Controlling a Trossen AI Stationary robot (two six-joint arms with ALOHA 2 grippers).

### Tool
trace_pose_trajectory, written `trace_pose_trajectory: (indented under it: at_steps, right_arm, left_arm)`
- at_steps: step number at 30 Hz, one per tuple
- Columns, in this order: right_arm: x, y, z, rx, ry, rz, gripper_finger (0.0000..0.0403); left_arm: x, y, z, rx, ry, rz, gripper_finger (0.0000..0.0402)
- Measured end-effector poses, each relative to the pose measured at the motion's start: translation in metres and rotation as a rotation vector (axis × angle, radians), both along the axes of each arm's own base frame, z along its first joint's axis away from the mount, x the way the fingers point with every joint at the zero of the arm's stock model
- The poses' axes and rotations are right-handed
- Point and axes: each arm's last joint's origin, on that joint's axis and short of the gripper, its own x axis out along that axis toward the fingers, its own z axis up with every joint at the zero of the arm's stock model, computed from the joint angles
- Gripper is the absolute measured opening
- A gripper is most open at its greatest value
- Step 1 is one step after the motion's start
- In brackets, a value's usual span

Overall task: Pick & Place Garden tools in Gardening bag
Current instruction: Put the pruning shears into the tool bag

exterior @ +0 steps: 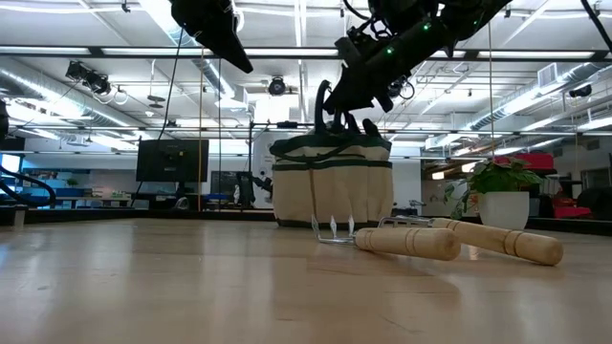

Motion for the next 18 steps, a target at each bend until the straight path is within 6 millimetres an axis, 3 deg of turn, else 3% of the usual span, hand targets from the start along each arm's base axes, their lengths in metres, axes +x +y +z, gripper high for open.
trace_pose_trajectory:
  at_steps: [18]
  right_arm:
    - [-0.0010, 0.0005, -0.0016, 0.010, 0.019, 0.008, 0.0095]
  left_arm:
    - [0.0000, 0.0000, 0.0000, 0.000, 0.000, 0.000, 0.0048]
